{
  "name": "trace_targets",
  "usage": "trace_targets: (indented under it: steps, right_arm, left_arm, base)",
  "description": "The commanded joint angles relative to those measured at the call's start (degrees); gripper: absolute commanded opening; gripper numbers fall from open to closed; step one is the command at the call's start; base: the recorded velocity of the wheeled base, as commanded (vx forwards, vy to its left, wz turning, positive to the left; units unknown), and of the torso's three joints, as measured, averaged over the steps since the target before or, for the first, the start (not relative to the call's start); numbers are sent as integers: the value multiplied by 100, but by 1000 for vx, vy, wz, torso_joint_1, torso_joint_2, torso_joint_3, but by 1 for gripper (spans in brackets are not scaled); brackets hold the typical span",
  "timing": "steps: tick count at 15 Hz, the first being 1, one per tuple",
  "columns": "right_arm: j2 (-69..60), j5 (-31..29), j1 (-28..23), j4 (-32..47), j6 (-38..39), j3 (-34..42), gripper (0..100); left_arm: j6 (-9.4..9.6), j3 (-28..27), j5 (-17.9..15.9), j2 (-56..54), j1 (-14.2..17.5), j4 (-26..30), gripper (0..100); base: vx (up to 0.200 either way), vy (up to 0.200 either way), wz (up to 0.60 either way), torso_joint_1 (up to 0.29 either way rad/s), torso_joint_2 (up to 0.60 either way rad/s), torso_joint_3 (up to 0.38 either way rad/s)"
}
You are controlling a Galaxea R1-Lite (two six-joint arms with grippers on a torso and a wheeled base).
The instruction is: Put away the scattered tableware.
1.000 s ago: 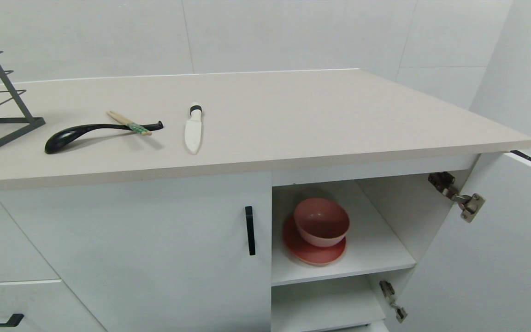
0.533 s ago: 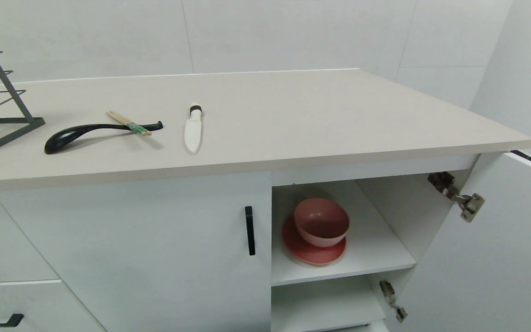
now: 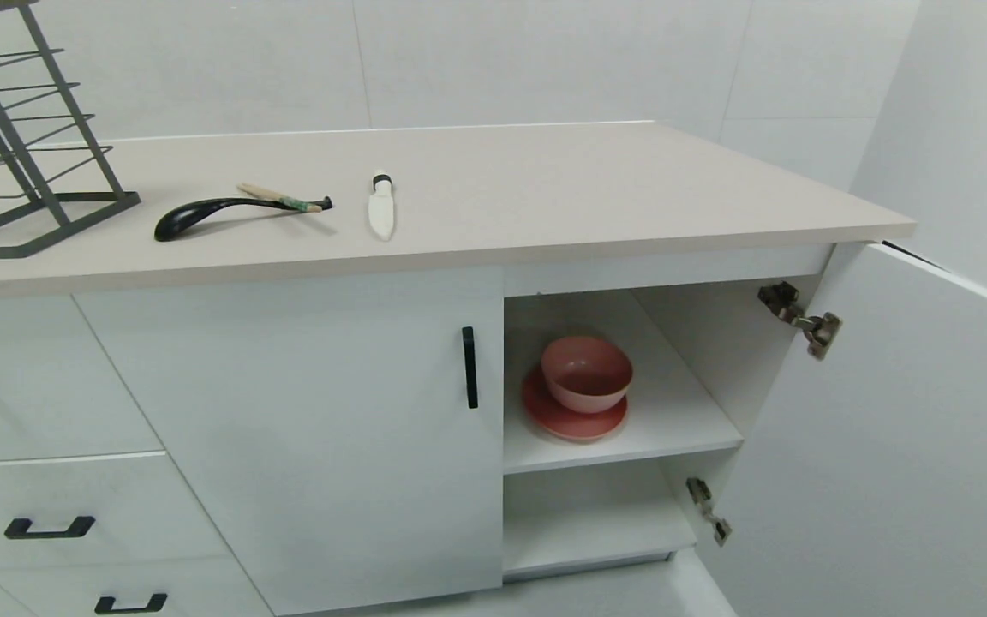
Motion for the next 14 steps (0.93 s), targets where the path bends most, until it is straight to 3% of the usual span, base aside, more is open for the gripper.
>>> trace_targets:
  steps: [1,9,11,14]
  right_arm:
    - [20,2,1,2,2,1,100]
    - [20,2,1,11,2,1,100]
    - [20,2,1,11,2,1,100]
    - [20,2,1,11,2,1,100]
  left_arm:
    - [-1,0,-2,7,-1,0,100]
    - [-1,0,7,7,-1,0,100]
    - [-1,0,7,7,-1,0,100]
    - [-9,0,7,7,-1,0,100]
  base:
    - [-200,0,0,2,2,-2]
    - [-200,0,0,1,2,6]
    - [-200,-200,0,2,-2,0]
    - [0,-200,0,1,-1,6]
